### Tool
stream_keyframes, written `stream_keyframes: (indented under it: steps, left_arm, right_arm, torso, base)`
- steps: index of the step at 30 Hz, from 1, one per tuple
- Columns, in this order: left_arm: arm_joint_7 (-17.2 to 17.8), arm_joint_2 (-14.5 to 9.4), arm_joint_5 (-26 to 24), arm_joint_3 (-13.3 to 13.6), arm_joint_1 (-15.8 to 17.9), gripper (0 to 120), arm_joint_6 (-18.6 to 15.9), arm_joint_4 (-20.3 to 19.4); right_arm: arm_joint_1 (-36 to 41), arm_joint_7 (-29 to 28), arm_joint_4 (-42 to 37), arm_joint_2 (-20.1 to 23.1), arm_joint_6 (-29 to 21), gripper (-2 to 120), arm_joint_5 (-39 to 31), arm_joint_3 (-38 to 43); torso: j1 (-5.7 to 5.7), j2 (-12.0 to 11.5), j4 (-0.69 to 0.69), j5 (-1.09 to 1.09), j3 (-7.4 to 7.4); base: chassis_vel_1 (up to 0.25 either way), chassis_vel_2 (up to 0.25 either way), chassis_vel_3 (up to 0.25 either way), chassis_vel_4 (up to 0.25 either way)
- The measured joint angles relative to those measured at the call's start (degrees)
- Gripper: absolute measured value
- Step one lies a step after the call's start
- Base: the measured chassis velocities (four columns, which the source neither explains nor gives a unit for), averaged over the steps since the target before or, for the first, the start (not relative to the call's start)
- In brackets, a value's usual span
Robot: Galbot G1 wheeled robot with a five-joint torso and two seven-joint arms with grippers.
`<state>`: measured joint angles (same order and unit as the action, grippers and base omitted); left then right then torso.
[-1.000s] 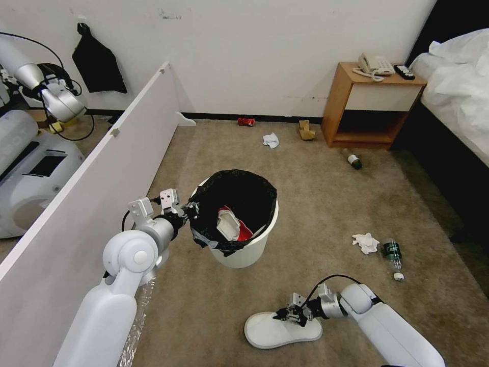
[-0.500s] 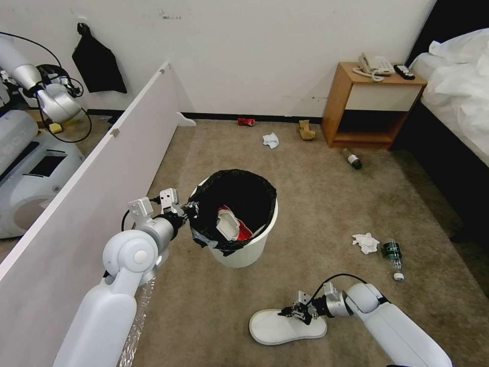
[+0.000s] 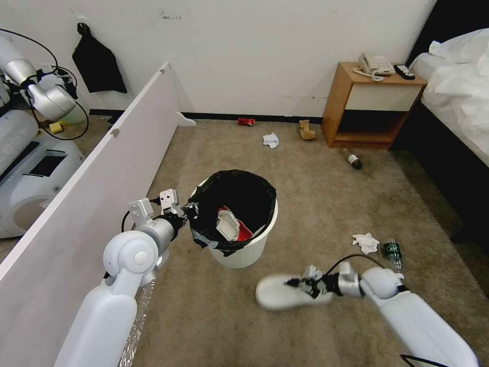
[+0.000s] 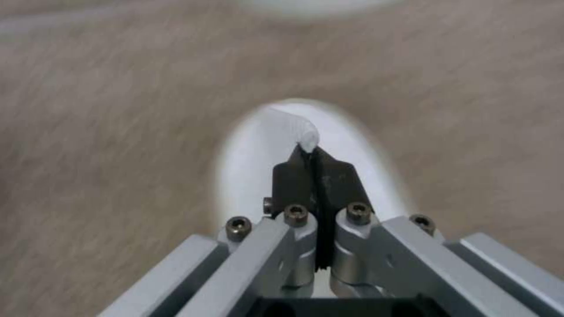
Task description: Pick up the trash bin and place the garbage on the floor into it.
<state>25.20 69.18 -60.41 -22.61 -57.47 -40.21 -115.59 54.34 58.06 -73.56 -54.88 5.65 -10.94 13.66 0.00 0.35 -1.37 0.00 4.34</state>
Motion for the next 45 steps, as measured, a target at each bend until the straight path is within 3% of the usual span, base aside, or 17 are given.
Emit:
stream_keyframes:
  steps: [2, 10, 30, 35, 45]
  left_arm:
    - [0.1, -0.1, -0.1, -0.1, -0.1, 4, 0.0, -0.3]
    - [0.8, -0.1, -0.7, -0.7, -0.4, 4, 0.0, -1.3]
    - [2.3, -1.1, -2.3, -1.7, -2.6, 4, 0.1, -3.9]
    - [3.3, -1.2, -2.8, -1.0, -2.6, 4, -0.1, -3.9]
    - [4.2, -1.5, -3.5, 1.7, -1.3, 4, -0.4, -3.6]
  right_arm:
    - [2.5, -1.2, -4.4, 1.8, -0.7, 0, -2.6, 4.6]
    - [6.9, -5.1, -9.7, 4.7, -0.9, 0, -8.2, 13.5]
    - [6.0, -15.4, -19.6, 3.2, -1.5, 0, -20.9, 19.8]
    - [5.4, -17.1, -27.8, 3.8, -2.7, 0, -29.3, 22.0]
    - [3.5, -19.7, -37.0, 5.5, -5.3, 0, -44.7, 20.2]
  torso:
    - [0.0, 0.0, 0.0, 0.01, 0.0]
    - [0.0, 0.0, -0.01, 0.01, 0.0]
    - [0.0, 0.0, 0.0, 0.0, 0.0]
    - [0.0, 0.0, 0.0, -0.01, 0.0]
    - [0.0, 0.0, 0.0, 0.0, 0.0]
  base:
    - [0.0, 0.0, 0.0, 0.0]
    - [0.0, 0.0, 0.0, 0.0]
    - [0.0, 0.0, 0.0, 0.0]
    - [0.0, 0.0, 0.0, 0.0]
    - [0.0, 0.0, 0.0, 0.0]
